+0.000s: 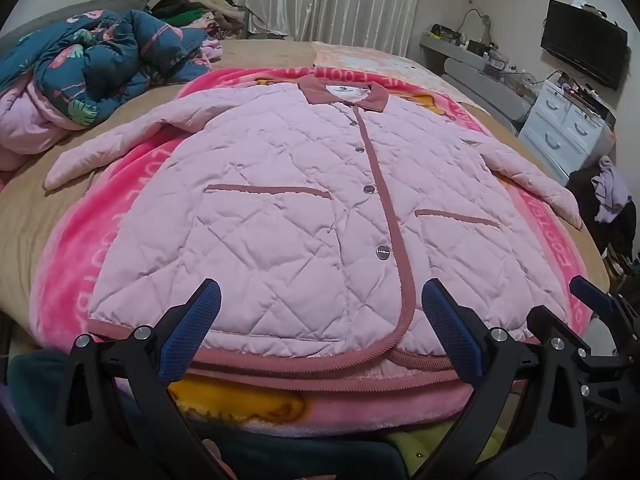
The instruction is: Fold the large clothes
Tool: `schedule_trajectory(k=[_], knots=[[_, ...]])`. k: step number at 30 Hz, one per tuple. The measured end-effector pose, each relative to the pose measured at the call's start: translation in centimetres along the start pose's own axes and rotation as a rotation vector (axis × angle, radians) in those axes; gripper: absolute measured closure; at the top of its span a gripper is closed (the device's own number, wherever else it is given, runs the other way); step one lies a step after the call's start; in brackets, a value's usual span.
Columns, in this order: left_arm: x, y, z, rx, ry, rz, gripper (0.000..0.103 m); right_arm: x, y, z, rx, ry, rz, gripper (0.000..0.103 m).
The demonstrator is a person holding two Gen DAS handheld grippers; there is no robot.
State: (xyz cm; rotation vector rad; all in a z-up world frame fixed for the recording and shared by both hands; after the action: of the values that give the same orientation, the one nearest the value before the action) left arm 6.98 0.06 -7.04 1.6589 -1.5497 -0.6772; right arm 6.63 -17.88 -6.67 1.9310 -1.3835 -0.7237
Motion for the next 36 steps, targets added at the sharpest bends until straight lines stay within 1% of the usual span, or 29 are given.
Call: schedule_trajectory(k=[6,8,9,12,15,36], knots=[[0.2,0.2,0.3,0.001,-0.003,-0.004,0.009,0.2,0.0,0.2,-0.014,-0.013,0.001,0.004],[0.0,0.0,0.1,-0.011,0.004,0.008,0.009,0.3,-0.1,0.2,-0.019,-0.018,0.0,0.004],[0.0,0.1,0.1,-0.01,0.005,0.007,0.009,-0.3,0.1,0.2,0.002,0.002,-0.003,0.004],[-0.1,0.3,0.1,-0.008,0.006,0.008,0.009,0.0,-0.4,0.3,0.002,0.004,-0.005,0.004],[0.0,0.0,0.1,-0.01,0.005,0.004,0.009,0.3,0.3,0.0,0.008,-0.001,0.0,0.004],[0.0,0.5,0.0,-0.008,0.004,0.002,0.009,0.1,0.6,-0.2,0.015,0.004,0.003,0.004]])
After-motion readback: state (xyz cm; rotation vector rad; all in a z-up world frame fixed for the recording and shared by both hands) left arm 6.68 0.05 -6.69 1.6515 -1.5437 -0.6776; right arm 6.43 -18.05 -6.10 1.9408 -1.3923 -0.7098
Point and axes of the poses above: each gripper's, at about its wrist camera, not at the fingertips, and y roughly against the way its jaws point, x to its right, z to its underside, the point moved 10 cm from there along -y, roughly the way its jaws point, and after that the axes turned 9 degrees about -x, right-handed, at the moved point
